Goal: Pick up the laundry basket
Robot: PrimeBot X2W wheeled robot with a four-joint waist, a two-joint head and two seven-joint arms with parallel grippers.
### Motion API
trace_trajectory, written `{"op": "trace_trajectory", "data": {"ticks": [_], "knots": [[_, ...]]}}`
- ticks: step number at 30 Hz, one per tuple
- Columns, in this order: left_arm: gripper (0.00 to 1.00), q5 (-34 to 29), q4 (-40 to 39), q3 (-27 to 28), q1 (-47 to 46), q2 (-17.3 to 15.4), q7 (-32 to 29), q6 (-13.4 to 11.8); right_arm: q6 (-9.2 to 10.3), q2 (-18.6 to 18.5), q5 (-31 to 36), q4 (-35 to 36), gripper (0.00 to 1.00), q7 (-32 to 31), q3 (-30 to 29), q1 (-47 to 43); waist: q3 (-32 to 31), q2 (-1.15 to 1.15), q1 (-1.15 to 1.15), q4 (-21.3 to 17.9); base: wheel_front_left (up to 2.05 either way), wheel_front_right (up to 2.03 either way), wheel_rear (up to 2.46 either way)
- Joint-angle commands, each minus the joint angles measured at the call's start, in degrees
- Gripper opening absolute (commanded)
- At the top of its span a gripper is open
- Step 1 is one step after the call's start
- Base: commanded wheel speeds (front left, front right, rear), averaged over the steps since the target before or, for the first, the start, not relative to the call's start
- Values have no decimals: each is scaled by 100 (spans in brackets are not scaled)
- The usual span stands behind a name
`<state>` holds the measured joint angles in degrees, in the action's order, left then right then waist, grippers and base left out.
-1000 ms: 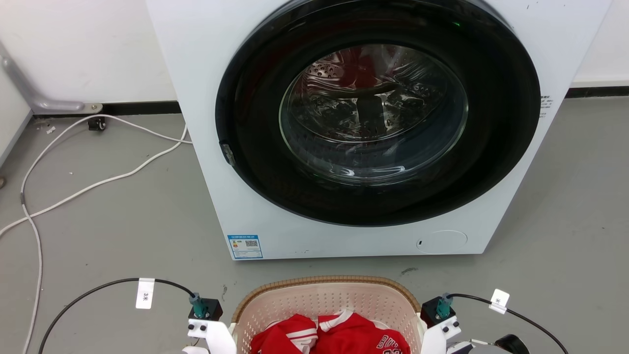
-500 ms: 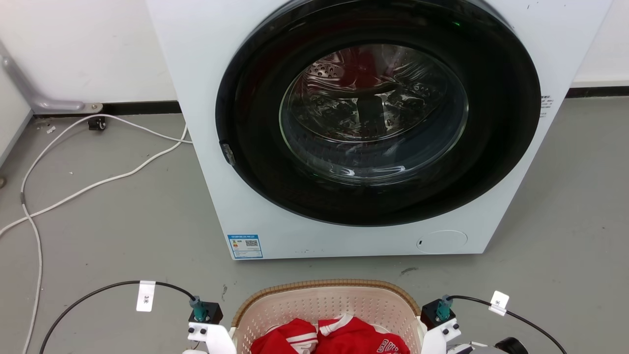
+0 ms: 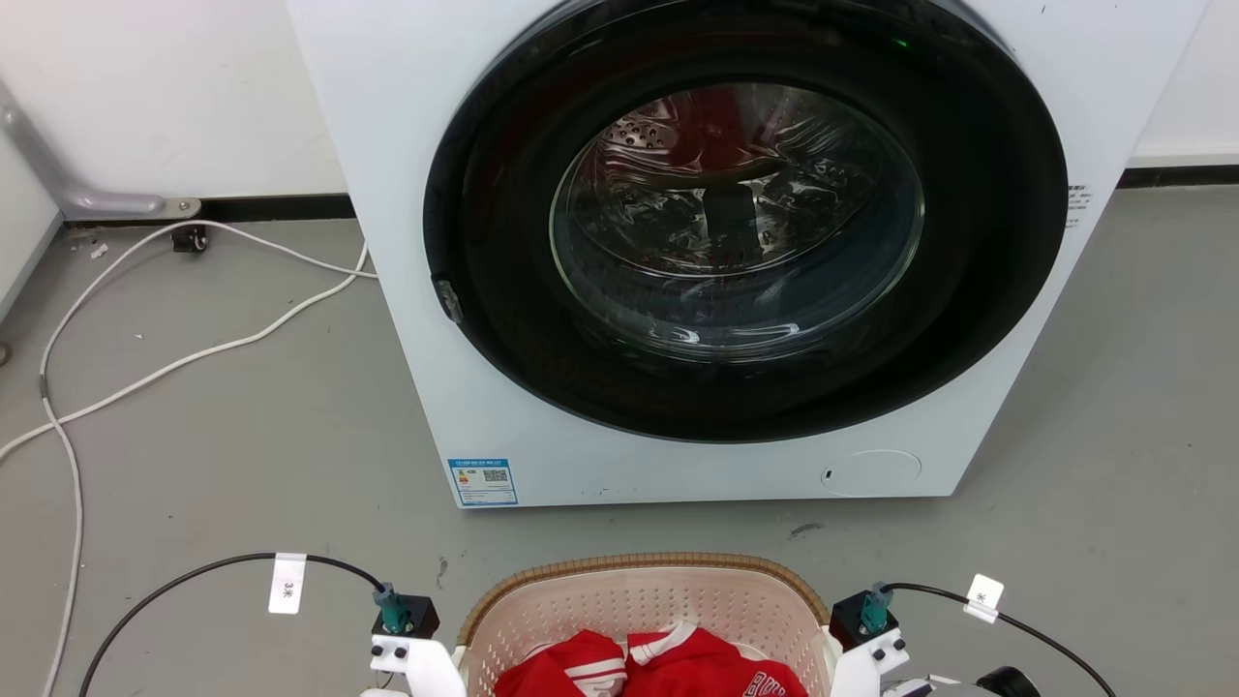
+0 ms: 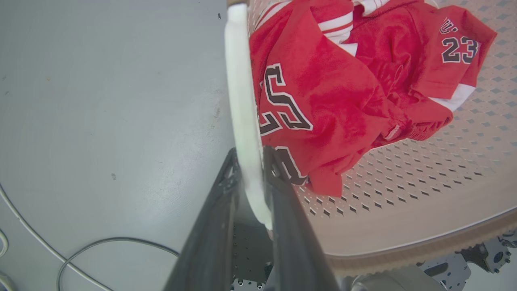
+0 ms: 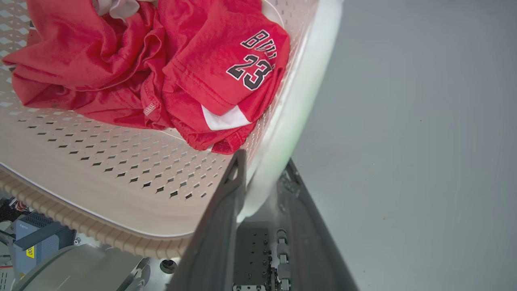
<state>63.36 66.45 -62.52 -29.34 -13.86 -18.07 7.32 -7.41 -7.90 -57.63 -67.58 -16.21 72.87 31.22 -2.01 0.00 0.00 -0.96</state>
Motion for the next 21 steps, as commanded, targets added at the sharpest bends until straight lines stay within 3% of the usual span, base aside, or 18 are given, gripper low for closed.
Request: {"op": "trace_trajectory", "data": {"ticks": [1, 21], "knots": [[0, 17, -23, -54, -87, 4, 10, 24, -14, 22, -9, 4, 0, -13, 35, 22, 5, 0, 0, 3, 0, 0, 0], [0, 301, 3, -296, -124, 25, 56, 24, -14, 0, -46, 7, 0, -45, 59, 27, 9, 0, 0, 7, 0, 0, 0]]}}
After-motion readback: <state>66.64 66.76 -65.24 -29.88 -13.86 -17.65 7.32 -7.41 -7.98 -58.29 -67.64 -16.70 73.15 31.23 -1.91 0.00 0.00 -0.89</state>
